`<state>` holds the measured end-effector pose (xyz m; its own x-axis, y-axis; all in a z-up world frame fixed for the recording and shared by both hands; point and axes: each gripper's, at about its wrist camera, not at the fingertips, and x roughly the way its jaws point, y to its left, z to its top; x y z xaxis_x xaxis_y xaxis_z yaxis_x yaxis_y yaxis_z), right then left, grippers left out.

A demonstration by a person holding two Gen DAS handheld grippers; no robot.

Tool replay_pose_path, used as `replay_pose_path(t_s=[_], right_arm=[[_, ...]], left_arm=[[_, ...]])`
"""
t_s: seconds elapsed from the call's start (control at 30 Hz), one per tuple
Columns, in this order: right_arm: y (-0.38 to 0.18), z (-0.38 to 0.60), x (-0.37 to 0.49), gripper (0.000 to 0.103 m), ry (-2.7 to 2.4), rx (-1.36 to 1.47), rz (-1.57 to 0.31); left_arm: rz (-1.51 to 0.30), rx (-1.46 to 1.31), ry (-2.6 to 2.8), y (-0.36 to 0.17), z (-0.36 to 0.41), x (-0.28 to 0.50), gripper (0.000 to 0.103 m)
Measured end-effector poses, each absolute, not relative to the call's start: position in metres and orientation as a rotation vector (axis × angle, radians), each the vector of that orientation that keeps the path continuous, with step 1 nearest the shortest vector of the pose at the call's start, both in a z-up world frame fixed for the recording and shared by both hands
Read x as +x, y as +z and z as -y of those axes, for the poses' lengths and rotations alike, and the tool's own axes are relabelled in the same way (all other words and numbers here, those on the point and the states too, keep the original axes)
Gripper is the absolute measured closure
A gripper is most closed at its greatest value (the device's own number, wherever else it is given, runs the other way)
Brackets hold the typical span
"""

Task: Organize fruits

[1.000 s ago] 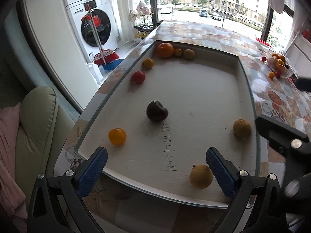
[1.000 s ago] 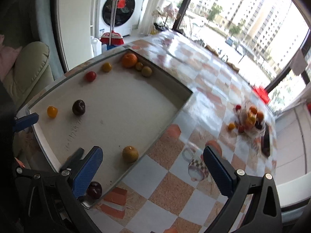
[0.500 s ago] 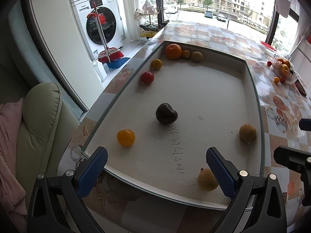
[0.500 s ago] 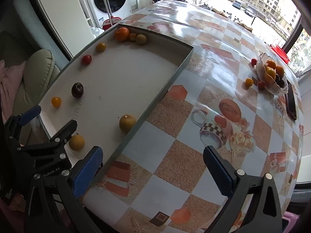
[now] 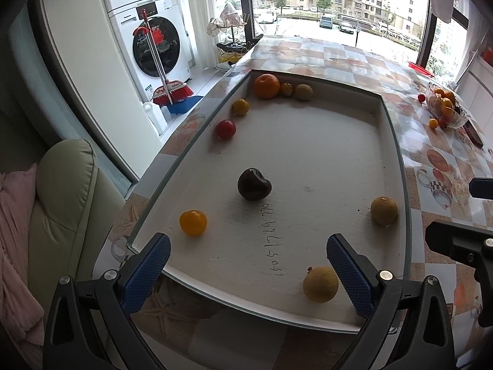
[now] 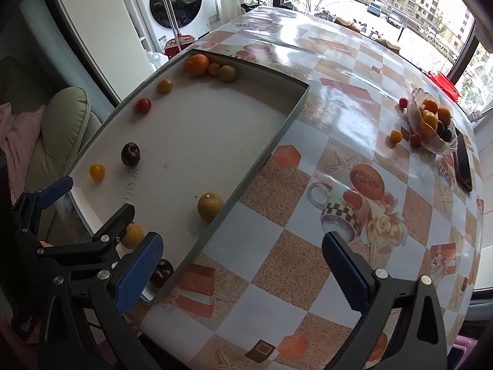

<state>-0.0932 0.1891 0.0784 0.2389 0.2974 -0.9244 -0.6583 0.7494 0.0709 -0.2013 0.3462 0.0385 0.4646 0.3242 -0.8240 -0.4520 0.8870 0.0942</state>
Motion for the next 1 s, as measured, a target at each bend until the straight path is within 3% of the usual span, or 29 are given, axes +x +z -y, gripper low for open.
replay_pose_path(t_s=[1.0], right_arm=[[0.079, -0.204, -0.102, 0.0, 0.692, -0.385, -1.151]], left_arm=[[-0.975, -0.145, 0.476, 0.036, -0.346, -0.203, 0.001]])
